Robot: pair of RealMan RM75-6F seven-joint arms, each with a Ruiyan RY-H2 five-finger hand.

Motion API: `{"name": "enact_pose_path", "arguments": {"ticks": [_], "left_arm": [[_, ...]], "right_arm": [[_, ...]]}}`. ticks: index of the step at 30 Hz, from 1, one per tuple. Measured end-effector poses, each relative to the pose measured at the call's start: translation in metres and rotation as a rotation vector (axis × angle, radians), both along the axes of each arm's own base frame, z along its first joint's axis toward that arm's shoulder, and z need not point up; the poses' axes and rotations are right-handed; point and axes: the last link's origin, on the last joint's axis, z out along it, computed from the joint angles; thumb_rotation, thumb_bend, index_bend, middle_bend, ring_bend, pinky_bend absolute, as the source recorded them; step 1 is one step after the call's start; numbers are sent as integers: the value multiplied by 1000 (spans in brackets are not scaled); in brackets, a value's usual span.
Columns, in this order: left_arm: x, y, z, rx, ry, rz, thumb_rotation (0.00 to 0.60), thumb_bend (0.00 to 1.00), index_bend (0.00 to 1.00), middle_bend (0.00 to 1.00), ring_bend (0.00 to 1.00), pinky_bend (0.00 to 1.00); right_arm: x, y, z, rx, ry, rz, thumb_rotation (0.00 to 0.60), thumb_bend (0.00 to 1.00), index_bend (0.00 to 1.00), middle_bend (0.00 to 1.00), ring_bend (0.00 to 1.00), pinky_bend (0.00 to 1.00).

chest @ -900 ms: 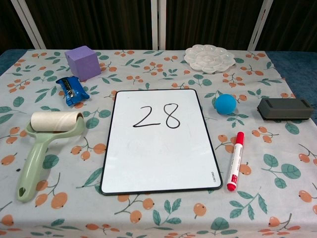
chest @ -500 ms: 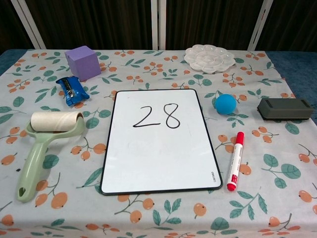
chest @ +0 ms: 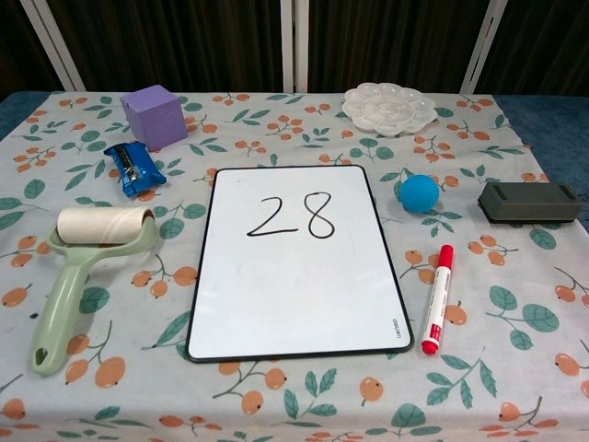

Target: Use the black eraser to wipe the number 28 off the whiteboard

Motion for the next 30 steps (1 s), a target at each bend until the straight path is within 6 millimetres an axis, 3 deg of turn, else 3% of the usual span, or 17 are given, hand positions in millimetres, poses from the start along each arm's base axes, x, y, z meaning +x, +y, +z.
{"name": "enact_pose_path", "arguments": {"ticks": [8, 10, 13, 21, 25, 30], "left_arm": [[3, 2, -1, -7, 3, -6, 600, 0, 74, 41, 44, 149], [3, 2, -1, -10, 0, -4, 600, 0, 74, 41, 44, 150], [4, 1, -2, -18, -5, 0, 600, 0, 75, 41, 44, 150], [5, 0, -1, -31, -3, 11, 600, 0, 75, 41, 44, 150], [5, 0, -2, -40, 0, 15, 600, 0, 76, 41, 44, 150], [6, 0, -3, -45, -3, 9, 600, 0, 77, 41, 44, 150]], "right_arm": [[23, -51, -42, 222, 30, 36, 600, 197, 0, 14, 0, 0], [33, -65, -53, 262, 27, 50, 600, 200, 0, 63, 3, 16], [45, -78, -66, 284, -3, 59, 600, 205, 54, 160, 61, 116], [48, -89, -79, 299, 1, 40, 600, 206, 177, 215, 134, 227], [46, -90, -87, 302, 16, 30, 600, 206, 198, 238, 153, 238], [46, -92, -94, 296, -1, 19, 600, 213, 313, 314, 222, 255]]}}
